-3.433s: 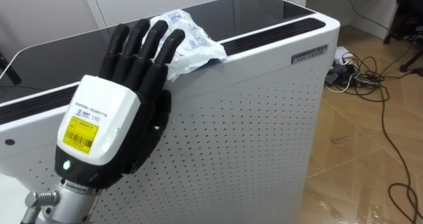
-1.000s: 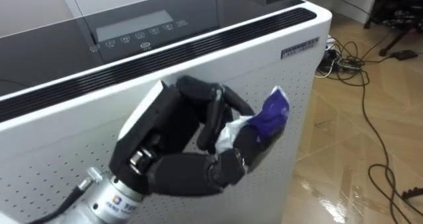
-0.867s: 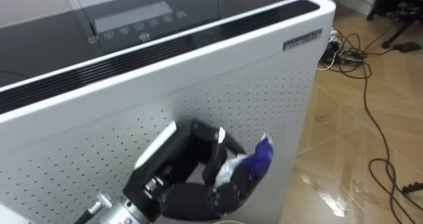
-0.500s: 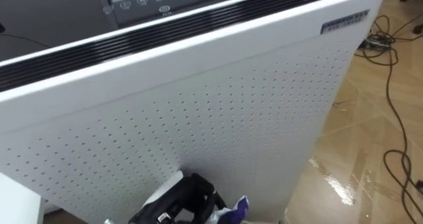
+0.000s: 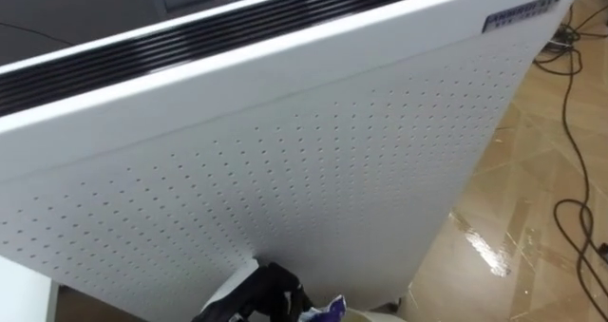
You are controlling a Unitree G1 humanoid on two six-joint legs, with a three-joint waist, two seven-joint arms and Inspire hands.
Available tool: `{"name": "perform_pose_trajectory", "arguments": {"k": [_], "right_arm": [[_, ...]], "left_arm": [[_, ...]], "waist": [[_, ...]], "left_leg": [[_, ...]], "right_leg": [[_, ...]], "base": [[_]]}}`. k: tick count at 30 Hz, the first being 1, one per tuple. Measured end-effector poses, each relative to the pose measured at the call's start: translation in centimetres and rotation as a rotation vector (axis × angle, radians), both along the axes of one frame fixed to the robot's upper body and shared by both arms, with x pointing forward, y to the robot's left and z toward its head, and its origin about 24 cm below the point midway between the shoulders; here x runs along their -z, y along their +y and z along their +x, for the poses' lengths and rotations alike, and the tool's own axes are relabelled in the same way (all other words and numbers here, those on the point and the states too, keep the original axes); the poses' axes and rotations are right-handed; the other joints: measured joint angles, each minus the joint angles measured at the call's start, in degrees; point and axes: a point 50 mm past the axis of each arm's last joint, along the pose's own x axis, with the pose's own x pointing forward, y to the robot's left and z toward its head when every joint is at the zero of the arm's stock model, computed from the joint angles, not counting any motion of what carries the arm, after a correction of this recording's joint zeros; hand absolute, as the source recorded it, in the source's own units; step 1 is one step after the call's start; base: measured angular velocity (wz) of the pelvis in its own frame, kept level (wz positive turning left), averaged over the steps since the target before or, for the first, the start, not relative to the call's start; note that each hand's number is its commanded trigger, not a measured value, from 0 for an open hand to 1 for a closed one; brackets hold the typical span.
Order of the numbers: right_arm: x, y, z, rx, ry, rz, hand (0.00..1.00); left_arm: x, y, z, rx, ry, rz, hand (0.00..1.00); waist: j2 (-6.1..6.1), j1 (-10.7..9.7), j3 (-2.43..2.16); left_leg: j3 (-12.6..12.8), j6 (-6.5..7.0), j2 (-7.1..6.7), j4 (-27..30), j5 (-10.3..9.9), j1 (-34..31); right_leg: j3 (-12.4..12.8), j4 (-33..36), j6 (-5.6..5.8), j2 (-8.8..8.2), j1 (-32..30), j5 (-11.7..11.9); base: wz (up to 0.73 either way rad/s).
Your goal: Pick garbage
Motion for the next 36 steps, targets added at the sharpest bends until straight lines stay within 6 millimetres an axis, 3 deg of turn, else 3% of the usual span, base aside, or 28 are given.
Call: {"name": "perform_pose_trajectory", "arguments": {"k": [12,20,29,36], "right_arm": [[0.2,0.7,-0.1,-0.016,0.007,0.013,1.00],[0.3,1.2,-0.2,-0.025,0.011,0.022,1.00],[0.3,1.2,-0.3,-0.028,0.018,0.031,1.00],[1.2,-0.2,-2.4,0.005,0.068,0.008,1.00]], "left_arm": [[0.5,-0.8,0.1,-0.005,0.020,-0.029,0.00],[1.6,-1.0,-0.6,0.007,0.078,-0.022,0.00],[2.2,-0.7,-1.2,0.004,0.108,-0.007,0.00],[4.3,0.5,-2.7,-0.053,0.198,0.030,0.00]], "waist": [[-0.50,-0.1,0.01],[-1.90,-0.1,-0.28],[-1.77,-0.1,-0.39],[-1.36,-0.1,-0.67]], "left_leg": [[1.1,-0.17,0.14,0.6,0.1,-0.4],[1.5,-0.17,0.19,0.7,0.1,-0.4],[1.6,-0.18,0.33,1.1,0.1,0.0],[1.5,-0.21,-0.01,0.2,0.1,2.2]], "right_leg": [[0.1,1.6,-0.41,-0.05,-0.9,-0.8],[0.1,1.6,-0.49,-0.10,-0.8,-0.9],[0.1,2.5,-0.69,-0.05,-0.6,-1.1],[-0.5,1.3,-0.33,-0.19,1.6,-1.7]], "base": [[0.00],[0.00],[0.00],[0.08]]}}
